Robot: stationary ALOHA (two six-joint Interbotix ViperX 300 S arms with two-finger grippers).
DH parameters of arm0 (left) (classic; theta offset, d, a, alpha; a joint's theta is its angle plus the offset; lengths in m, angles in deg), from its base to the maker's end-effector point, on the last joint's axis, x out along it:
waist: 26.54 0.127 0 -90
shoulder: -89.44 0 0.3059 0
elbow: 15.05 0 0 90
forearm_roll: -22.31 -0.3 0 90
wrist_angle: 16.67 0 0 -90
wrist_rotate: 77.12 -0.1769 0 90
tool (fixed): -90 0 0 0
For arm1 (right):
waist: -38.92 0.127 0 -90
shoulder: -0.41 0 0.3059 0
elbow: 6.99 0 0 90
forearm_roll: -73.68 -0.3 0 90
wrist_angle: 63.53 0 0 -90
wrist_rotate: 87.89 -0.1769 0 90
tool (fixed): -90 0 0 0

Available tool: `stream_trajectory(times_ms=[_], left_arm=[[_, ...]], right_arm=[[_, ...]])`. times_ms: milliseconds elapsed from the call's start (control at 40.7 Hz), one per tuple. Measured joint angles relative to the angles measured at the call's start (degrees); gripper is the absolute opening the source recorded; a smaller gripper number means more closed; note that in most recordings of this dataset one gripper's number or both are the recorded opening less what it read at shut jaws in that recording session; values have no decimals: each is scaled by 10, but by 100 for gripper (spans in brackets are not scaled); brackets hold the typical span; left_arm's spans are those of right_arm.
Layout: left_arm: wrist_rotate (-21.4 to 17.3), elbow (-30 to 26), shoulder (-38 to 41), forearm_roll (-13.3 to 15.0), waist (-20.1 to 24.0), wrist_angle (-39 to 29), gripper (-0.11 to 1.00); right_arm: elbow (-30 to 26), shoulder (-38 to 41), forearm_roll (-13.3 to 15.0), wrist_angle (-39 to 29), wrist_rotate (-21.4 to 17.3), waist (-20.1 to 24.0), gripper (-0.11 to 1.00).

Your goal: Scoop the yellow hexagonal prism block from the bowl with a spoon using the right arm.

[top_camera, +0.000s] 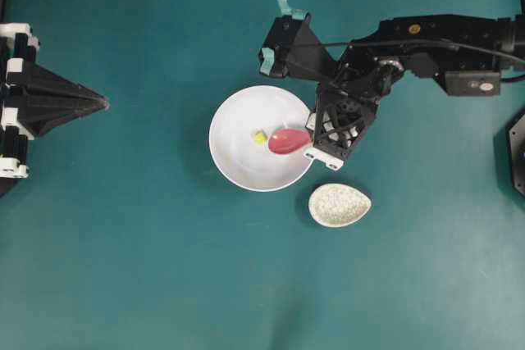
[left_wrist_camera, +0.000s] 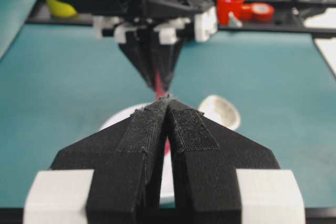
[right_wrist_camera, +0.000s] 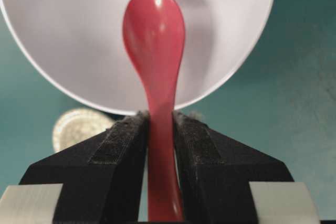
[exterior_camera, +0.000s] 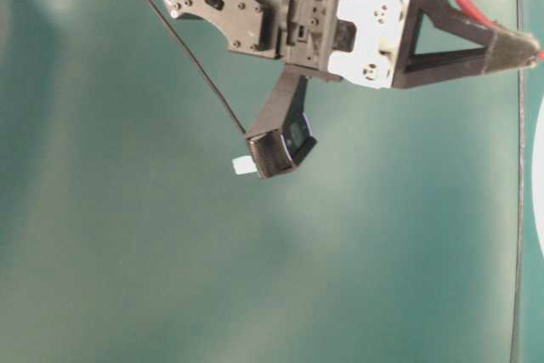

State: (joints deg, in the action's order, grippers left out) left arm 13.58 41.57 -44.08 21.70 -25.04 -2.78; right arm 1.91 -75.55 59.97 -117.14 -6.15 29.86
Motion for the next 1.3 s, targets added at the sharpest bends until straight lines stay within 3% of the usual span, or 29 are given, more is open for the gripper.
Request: stream_trajectory(times_ms=[1301], left_arm=[[-1,0,0,0,0,0,-1]], right_arm=[[-43,57,-3,123,8,1,22]])
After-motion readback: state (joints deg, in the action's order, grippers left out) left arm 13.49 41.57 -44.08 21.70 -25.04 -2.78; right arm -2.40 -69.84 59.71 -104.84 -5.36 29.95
